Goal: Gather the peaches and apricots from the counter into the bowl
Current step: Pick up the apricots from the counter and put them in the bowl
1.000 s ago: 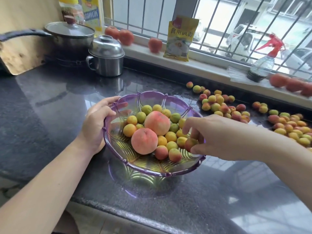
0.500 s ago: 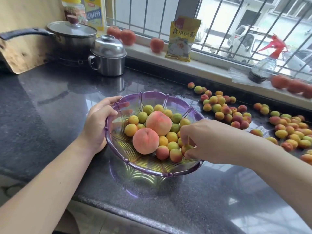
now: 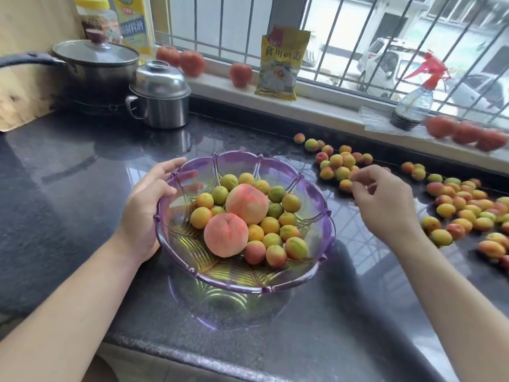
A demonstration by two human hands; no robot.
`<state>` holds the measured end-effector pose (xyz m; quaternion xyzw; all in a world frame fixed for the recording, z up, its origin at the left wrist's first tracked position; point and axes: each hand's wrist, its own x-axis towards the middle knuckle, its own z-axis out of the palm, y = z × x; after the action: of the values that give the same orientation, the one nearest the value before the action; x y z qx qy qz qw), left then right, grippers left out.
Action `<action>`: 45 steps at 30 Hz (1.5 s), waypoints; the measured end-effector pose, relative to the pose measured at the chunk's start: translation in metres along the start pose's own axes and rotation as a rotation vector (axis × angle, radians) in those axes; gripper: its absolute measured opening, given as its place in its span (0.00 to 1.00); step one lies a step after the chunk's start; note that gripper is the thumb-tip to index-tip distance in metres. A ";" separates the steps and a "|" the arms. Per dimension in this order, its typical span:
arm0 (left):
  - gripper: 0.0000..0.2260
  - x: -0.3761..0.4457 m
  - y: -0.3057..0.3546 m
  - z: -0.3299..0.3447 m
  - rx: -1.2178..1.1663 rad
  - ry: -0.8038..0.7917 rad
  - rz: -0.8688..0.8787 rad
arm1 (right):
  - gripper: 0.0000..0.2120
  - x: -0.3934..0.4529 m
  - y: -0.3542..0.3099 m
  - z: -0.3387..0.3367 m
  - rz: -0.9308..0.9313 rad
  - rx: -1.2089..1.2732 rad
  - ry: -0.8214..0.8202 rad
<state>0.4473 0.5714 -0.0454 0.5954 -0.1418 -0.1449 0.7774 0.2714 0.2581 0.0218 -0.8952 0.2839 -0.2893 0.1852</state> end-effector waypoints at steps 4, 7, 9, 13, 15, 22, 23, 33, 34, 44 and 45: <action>0.24 0.000 -0.001 0.000 -0.008 0.003 0.011 | 0.10 -0.006 0.058 0.027 0.211 -0.081 0.108; 0.23 0.000 -0.002 -0.001 0.013 0.003 0.017 | 0.08 -0.005 0.065 0.029 0.244 -0.112 0.129; 0.22 0.001 -0.003 -0.002 0.020 0.001 0.018 | 0.10 -0.002 0.065 0.030 0.224 -0.163 0.105; 0.22 0.000 -0.001 0.000 0.023 0.009 0.000 | 0.17 0.005 0.066 0.033 0.236 -0.228 0.050; 0.22 0.000 -0.001 0.001 0.019 0.016 -0.004 | 0.15 0.008 0.064 0.032 0.254 -0.239 0.053; 0.22 0.000 0.000 0.000 0.004 0.036 -0.020 | 0.10 0.005 0.072 0.031 0.178 -0.040 0.138; 0.22 0.000 0.000 0.000 0.004 0.036 -0.020 | 0.11 0.003 0.074 0.029 0.142 0.030 0.136; 0.23 -0.001 0.001 0.000 0.004 0.016 -0.004 | 0.09 -0.018 0.041 0.019 0.121 0.714 -0.062; 0.23 0.000 0.001 0.000 0.009 0.017 -0.002 | 0.09 -0.020 0.035 0.017 0.138 0.767 -0.079; 0.24 0.002 0.001 -0.002 -0.037 0.027 -0.049 | 0.15 -0.033 -0.037 -0.011 0.037 1.049 -0.353; 0.24 0.002 0.001 -0.002 -0.038 0.029 -0.050 | 0.15 -0.034 -0.043 -0.015 0.016 1.048 -0.377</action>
<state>0.4502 0.5722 -0.0450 0.5860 -0.1128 -0.1582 0.7867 0.2572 0.3097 0.0408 -0.7173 0.0707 -0.2253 0.6556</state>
